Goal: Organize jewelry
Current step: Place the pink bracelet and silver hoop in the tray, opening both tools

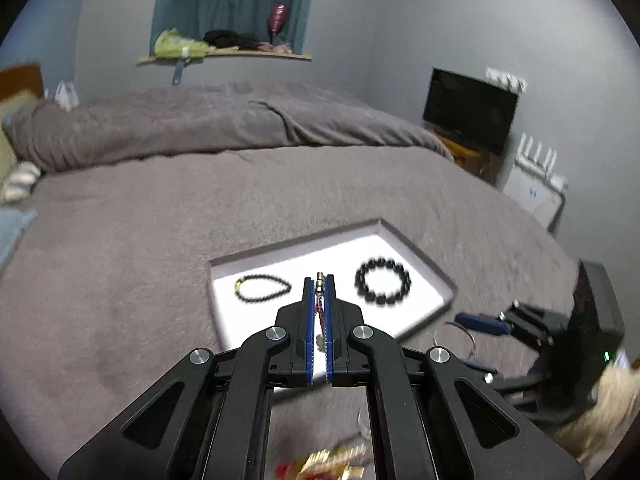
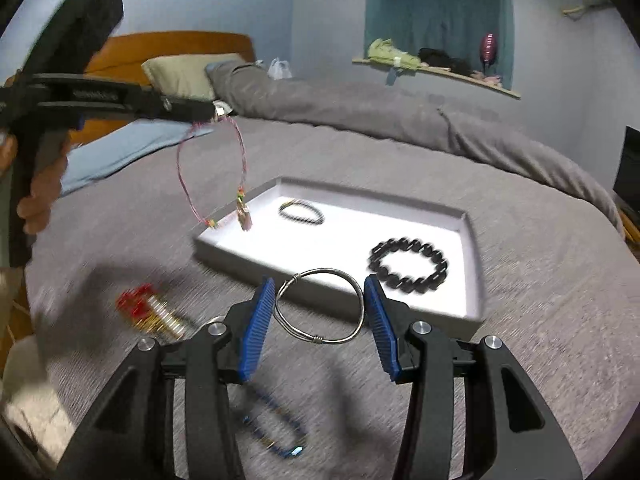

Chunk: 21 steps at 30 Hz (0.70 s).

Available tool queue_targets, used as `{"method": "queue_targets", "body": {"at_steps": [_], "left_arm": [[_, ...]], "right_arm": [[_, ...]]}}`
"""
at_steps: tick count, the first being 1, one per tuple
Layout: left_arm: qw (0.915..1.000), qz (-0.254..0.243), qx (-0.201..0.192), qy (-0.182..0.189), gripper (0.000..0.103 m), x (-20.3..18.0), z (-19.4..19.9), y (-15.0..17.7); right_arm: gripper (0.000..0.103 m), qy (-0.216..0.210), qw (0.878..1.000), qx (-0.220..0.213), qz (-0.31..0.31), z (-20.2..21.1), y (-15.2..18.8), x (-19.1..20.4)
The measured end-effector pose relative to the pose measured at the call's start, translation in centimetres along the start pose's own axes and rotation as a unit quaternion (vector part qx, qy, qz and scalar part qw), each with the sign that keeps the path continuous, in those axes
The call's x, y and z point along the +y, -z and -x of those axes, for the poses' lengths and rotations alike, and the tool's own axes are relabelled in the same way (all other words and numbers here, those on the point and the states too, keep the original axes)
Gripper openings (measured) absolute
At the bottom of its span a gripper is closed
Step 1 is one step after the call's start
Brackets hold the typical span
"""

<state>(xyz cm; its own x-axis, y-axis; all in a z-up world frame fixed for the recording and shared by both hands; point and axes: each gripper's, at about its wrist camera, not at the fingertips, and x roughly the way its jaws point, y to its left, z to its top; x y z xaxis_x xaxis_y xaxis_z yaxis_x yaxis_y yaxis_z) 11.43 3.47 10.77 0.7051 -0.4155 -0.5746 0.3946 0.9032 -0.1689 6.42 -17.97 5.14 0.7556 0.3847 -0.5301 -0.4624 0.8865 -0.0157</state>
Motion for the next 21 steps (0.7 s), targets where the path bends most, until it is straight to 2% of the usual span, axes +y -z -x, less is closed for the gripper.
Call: {"method": "queue_targets", "body": {"at_steps": [2,7,14,21], "left_arm": [[0.9993,0.035,0.001,0.012,0.005,1.0,-2.2,-0.3],[0.9962,0.083,0.020,0.015,0.005,2.9,-6.7,0.4],[0.9933,0.095,0.058,-0.031,0.005,5.2,-9.8,2.8],[0.9913,0.083,0.082,-0.060,0.005,6.7,-11.1,4.0]], "right_arm": [[0.047,0.014,1.000,-0.007,-0.006,-0.4,-0.6,-0.9],[0.047,0.049,0.999,-0.003,-0.018,-2.6,-2.2,-3.6],[0.047,0.073,0.996,0.017,-0.048,-7.9,-5.1,-7.1],[0.047,0.090,0.991,0.077,-0.067,-13.4,-6.9,-9.5]]}}
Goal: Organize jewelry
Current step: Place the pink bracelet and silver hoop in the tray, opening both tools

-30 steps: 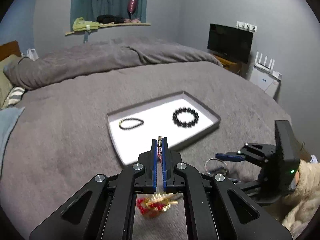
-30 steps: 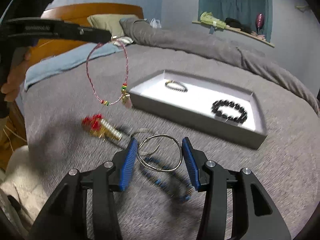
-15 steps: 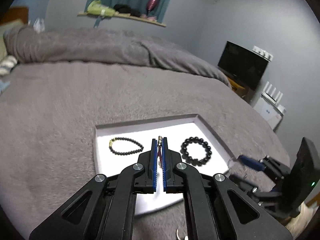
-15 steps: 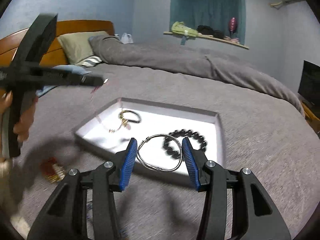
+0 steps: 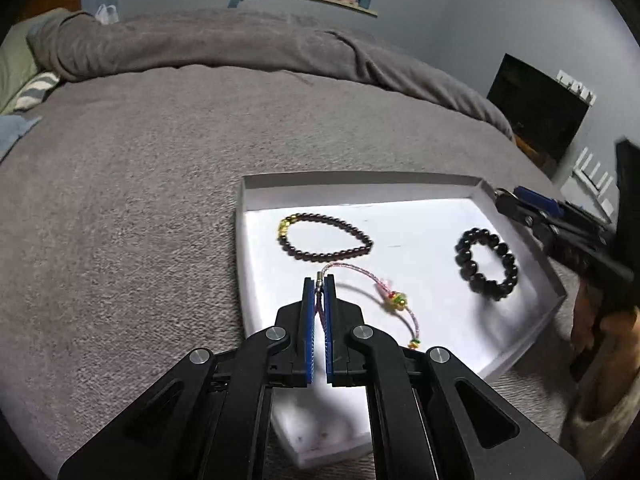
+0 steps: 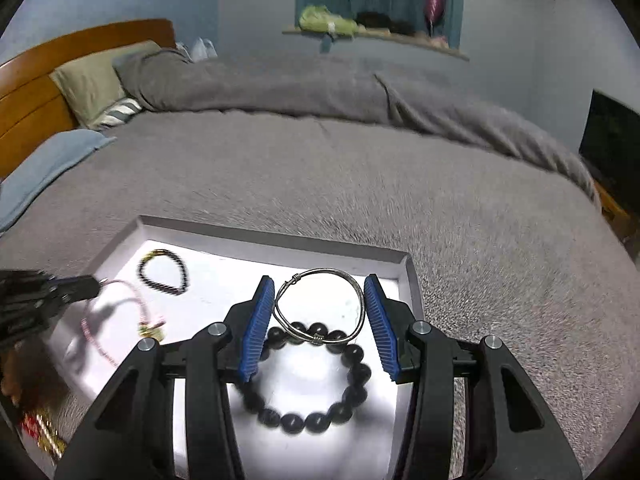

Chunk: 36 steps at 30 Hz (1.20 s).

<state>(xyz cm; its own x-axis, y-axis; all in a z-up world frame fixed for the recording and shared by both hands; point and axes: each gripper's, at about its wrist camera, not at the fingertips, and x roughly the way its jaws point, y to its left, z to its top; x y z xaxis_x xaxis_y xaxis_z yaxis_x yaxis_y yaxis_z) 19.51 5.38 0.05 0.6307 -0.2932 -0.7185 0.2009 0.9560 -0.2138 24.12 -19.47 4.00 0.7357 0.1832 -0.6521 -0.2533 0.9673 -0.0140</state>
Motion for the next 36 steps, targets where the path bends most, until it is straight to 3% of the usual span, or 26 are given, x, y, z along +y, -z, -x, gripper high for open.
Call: {"method": "queue_targets", "body": {"at_steps": [5,10,12,13,15,27,36], "left_arm": [[1.0000,-0.005,0.003,-0.007,0.005,0.5,-0.3,0.1],[0.9999,-0.005,0.010,-0.012,0.007,0.7,-0.7,0.2],[0.9999,-0.003,0.008,-0.009,0.010,0.8,-0.6,0.2],[0.9999,-0.003,0.006,-0.010,0.019,0.7,-0.5,0.2],[1.0000,-0.004,0.000,-0.008,0.025,0.5,-0.2,0.2],[0.9998,-0.007,-0.012,-0.015,0.029,0.3,0.4,0.3],[0.9997,-0.007,-0.020,-0.013,0.030,0.3,0.6,0.2]], "right_arm": [[0.047,0.001,0.996,0.074,-0.039,-3.5,-1.2,-1.4],[0.047,0.003,0.993,0.112,-0.046,-4.9,-1.4,-1.3],[0.047,0.004,0.993,0.114,-0.043,-5.2,-1.6,-1.0],[0.047,0.006,0.992,0.115,-0.040,-5.2,-1.6,-0.9],[0.047,0.011,0.992,0.117,-0.037,-5.3,-1.8,-0.7],[0.047,0.019,0.989,0.131,-0.070,-6.0,-2.1,-2.0],[0.052,0.010,0.992,0.102,-0.077,-3.9,-2.2,-2.2]]}}
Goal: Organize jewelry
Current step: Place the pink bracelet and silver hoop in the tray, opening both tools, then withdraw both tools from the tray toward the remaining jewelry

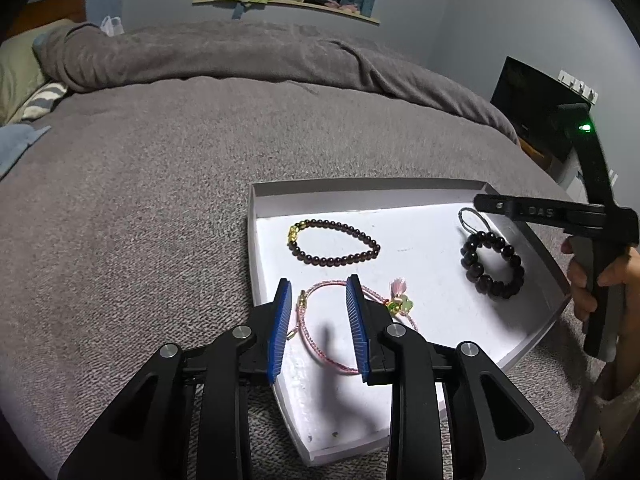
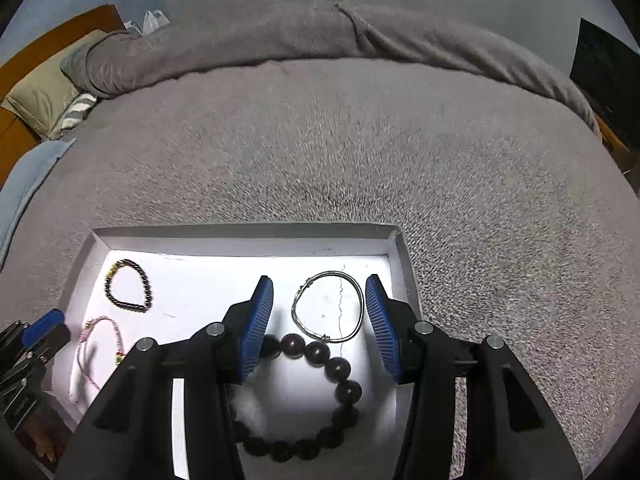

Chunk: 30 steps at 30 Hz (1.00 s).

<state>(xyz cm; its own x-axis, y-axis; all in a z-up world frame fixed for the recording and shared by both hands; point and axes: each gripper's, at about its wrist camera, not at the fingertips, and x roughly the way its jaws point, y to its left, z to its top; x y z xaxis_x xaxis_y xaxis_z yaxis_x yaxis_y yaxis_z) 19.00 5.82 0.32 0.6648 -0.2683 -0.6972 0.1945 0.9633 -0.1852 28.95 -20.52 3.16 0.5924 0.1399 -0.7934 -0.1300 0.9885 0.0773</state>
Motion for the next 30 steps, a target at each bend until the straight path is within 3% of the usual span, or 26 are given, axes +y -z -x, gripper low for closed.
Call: {"method": "queue_targets", "body": {"at_steps": [1,3,6,9,12,14,17,21,30], "left_arm": [[1.0000,0.000,0.000,0.000,0.030,0.0,0.1,0.0],[1.0000,-0.002,-0.001,0.001,0.030,-0.2,0.2,0.0],[1.0000,-0.006,-0.006,0.001,0.039,-0.5,0.5,0.0],[0.9999,-0.011,-0.007,0.001,0.042,-0.8,0.6,0.1],[0.9999,-0.010,-0.011,0.000,0.058,-1.2,0.9,0.1],[0.9997,-0.013,-0.022,-0.001,0.067,-1.6,1.5,0.1],[0.9991,-0.023,-0.034,-0.002,0.069,-2.3,2.5,0.1],[0.9983,-0.033,-0.046,-0.011,0.081,-3.0,3.6,0.3],[0.9952,-0.015,-0.094,-0.019,0.091,-2.8,7.7,1.4]], "right_arm": [[0.059,0.000,1.000,-0.008,0.001,0.6,0.1,0.0],[0.060,0.001,1.000,-0.026,0.002,1.9,0.7,0.2],[0.061,-0.007,0.999,-0.047,-0.003,3.9,1.9,0.3],[0.072,-0.016,0.997,-0.068,-0.015,6.1,3.6,0.1],[0.079,-0.020,0.996,-0.084,-0.014,8.2,5.3,0.4],[0.090,-0.026,0.995,-0.092,-0.015,9.5,6.4,0.6],[0.097,-0.024,0.994,-0.106,-0.018,11.4,7.6,0.8],[0.098,-0.018,0.993,-0.119,-0.021,13.3,9.0,0.8],[0.098,-0.013,0.993,-0.114,-0.031,15.0,12.7,0.9]]}}
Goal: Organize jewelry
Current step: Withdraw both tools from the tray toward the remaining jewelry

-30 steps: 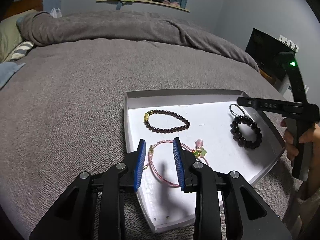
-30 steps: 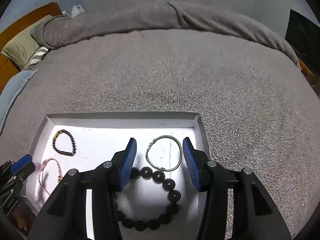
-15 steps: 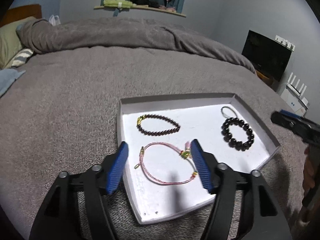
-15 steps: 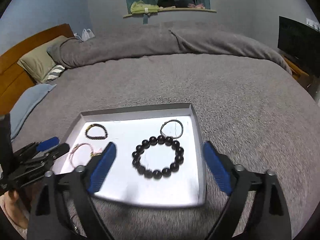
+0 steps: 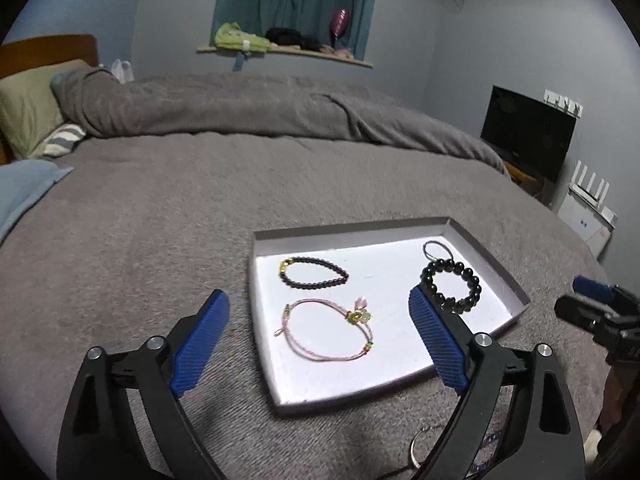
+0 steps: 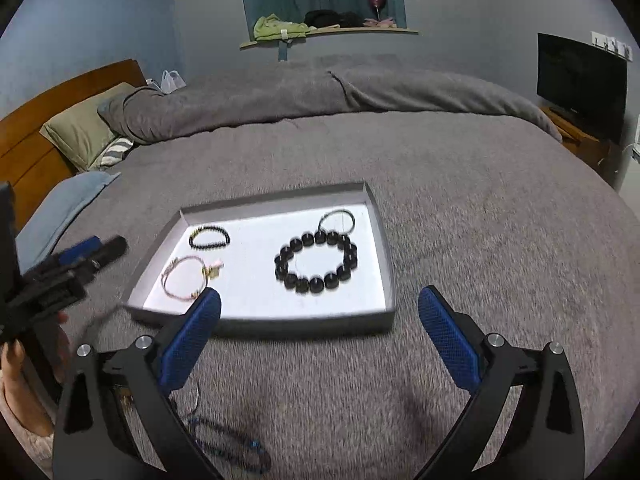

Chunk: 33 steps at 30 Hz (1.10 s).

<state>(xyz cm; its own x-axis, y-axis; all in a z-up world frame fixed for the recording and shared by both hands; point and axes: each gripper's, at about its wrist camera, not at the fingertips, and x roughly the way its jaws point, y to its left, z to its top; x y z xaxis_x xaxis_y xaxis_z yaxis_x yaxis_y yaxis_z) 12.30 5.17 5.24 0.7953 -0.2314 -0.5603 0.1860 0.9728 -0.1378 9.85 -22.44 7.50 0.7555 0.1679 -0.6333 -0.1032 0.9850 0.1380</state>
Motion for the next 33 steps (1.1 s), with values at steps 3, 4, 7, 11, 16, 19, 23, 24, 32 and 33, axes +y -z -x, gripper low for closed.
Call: {"method": "queue_targets", "body": {"at_steps": [3,4,7,11,16,19,23,24,32,33], "left_arm": [[0.9999,0.008,-0.008,-0.013,0.092,0.7,1.1,1.2],[0.9997,0.011,-0.008,-0.018,0.092,0.9,1.4,1.6],[0.9992,0.026,-0.005,-0.029,0.092,2.1,2.3,2.9],[0.9983,0.051,0.007,-0.029,0.092,3.6,3.2,4.7],[0.9966,0.074,0.015,-0.034,0.092,4.9,4.5,7.1],[0.9973,0.068,0.012,-0.023,0.092,4.6,5.5,8.4],[0.9990,0.040,0.006,-0.020,0.092,3.2,6.3,9.6],[0.9994,0.029,0.007,-0.018,0.092,2.6,6.2,9.8],[0.9998,0.009,0.017,-0.008,0.092,1.1,5.2,10.4],[0.9998,0.006,0.016,-0.009,0.092,1.0,5.1,10.4]], "right_arm": [[0.098,-0.003,1.000,-0.002,-0.002,0.6,1.0,-0.1],[0.098,-0.006,1.000,-0.004,-0.004,0.9,1.4,-0.2],[0.098,-0.013,1.000,-0.003,-0.005,1.3,2.2,-0.2],[0.098,-0.025,1.000,-0.003,0.004,1.8,3.5,0.0],[0.098,-0.037,0.999,0.001,0.024,1.9,5.2,0.3],[0.098,-0.046,0.998,0.009,0.039,1.6,6.3,0.3],[0.098,-0.067,0.996,0.011,0.052,1.4,8.0,0.2],[0.098,-0.071,0.996,0.010,0.050,1.3,8.5,0.2],[0.098,-0.121,0.990,0.013,0.068,0.2,10.9,1.5],[0.098,-0.125,0.989,0.012,0.077,0.3,11.1,1.8]]}}
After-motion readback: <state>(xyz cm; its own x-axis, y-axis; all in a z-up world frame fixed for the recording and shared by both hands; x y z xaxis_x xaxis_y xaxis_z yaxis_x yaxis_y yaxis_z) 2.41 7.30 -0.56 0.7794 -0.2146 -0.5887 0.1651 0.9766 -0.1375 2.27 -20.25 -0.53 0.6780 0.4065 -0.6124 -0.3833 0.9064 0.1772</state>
